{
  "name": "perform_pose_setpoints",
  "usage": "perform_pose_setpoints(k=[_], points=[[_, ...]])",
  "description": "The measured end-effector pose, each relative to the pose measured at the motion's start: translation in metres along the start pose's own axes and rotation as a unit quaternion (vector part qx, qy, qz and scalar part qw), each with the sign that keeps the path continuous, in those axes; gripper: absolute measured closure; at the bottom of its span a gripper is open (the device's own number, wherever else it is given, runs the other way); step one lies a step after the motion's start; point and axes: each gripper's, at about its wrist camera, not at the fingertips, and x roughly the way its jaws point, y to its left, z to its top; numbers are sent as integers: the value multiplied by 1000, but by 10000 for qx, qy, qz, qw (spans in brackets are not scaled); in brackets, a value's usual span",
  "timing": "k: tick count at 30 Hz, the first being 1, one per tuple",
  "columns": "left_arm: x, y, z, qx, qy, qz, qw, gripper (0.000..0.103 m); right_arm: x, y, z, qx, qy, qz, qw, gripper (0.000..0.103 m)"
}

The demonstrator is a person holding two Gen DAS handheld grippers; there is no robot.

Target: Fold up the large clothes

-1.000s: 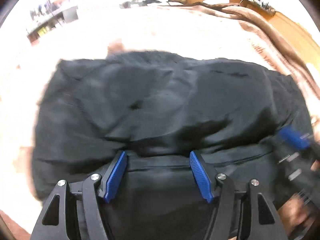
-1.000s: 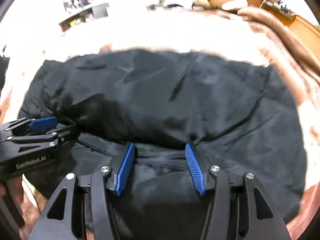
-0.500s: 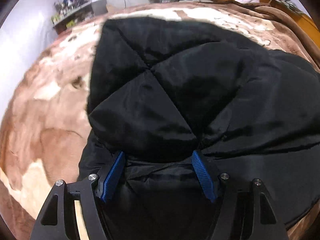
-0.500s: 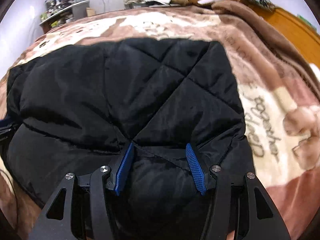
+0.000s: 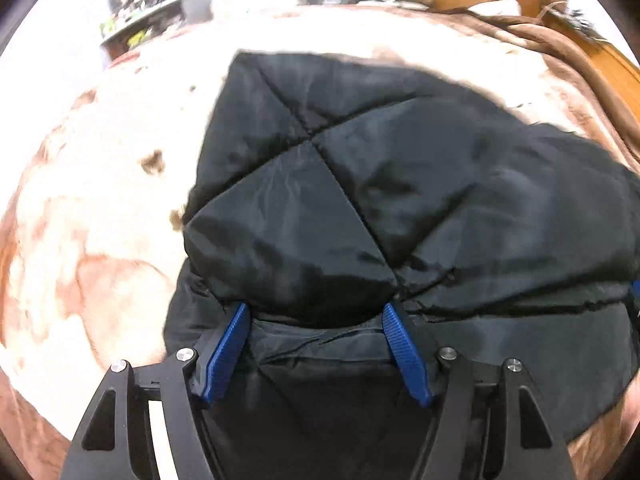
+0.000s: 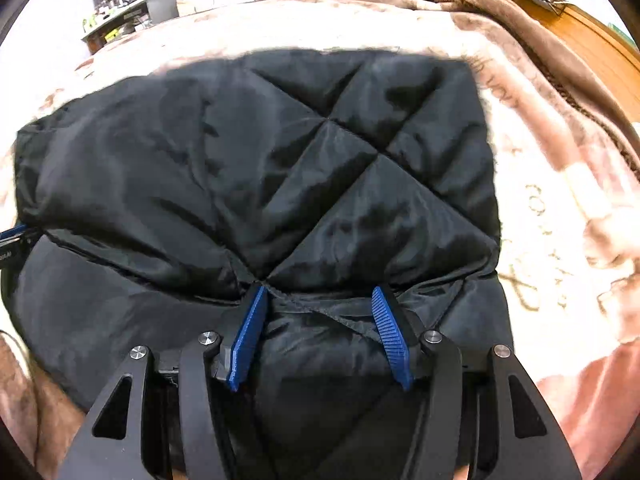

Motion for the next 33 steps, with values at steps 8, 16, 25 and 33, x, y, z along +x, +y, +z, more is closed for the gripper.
perform_pose_setpoints(k=[8,16,25,33], points=[[-18,20,-26,-143,-120,364,9992,34,-21,-24,-29,26,-162,-295,9994,48],[-3,-13,-25,-36,111,455,9989,33,-7,-26,-23,149,31,-205,9997,45],[-34,27,-28,-51,204,-995,9948,12,-60,-80,-23,380,-55,605,9974,27],[-6,58,-25,-296,885,-2025,9748,5,-27,-124,-28,1082,475,1300,9844,26]])
